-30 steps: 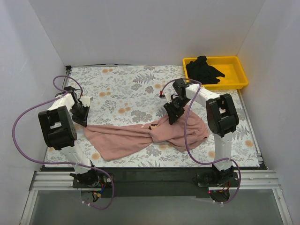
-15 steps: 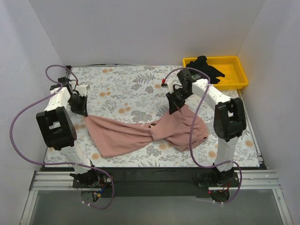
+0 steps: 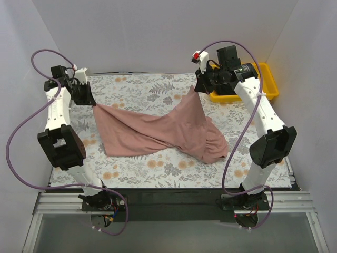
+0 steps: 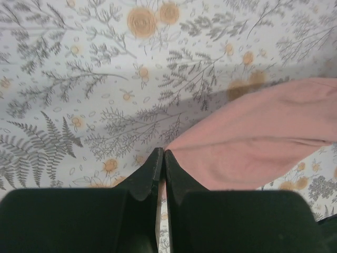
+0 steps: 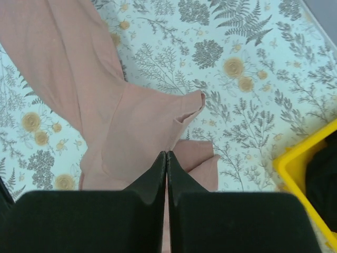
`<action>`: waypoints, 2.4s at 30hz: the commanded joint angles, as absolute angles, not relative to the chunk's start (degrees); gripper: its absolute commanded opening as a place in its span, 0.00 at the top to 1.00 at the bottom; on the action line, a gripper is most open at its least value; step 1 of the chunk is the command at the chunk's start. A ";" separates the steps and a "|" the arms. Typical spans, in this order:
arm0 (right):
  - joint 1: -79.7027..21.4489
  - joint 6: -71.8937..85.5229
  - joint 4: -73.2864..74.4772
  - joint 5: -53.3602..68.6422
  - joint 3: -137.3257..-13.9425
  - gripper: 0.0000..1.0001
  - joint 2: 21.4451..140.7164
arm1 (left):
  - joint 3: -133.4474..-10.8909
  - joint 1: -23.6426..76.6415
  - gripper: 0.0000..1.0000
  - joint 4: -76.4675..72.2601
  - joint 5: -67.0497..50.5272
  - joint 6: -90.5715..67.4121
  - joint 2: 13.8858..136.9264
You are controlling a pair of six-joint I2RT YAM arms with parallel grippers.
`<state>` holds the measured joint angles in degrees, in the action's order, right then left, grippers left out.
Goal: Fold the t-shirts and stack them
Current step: Flatten the tshirt out
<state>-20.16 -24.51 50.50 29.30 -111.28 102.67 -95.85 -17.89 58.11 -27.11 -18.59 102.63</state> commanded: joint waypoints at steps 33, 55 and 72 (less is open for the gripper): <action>-20.74 -14.24 40.51 26.10 -79.37 0.93 105.20 | -85.43 -18.28 1.00 57.48 -28.74 -18.10 101.16; -23.99 -14.06 44.20 22.15 -81.38 0.95 108.20 | -86.04 -18.28 1.00 58.10 -28.30 -18.11 101.34; -21.01 -23.90 46.50 11.34 -125.92 0.99 104.06 | -109.51 -18.63 1.00 54.69 -20.15 -18.81 104.77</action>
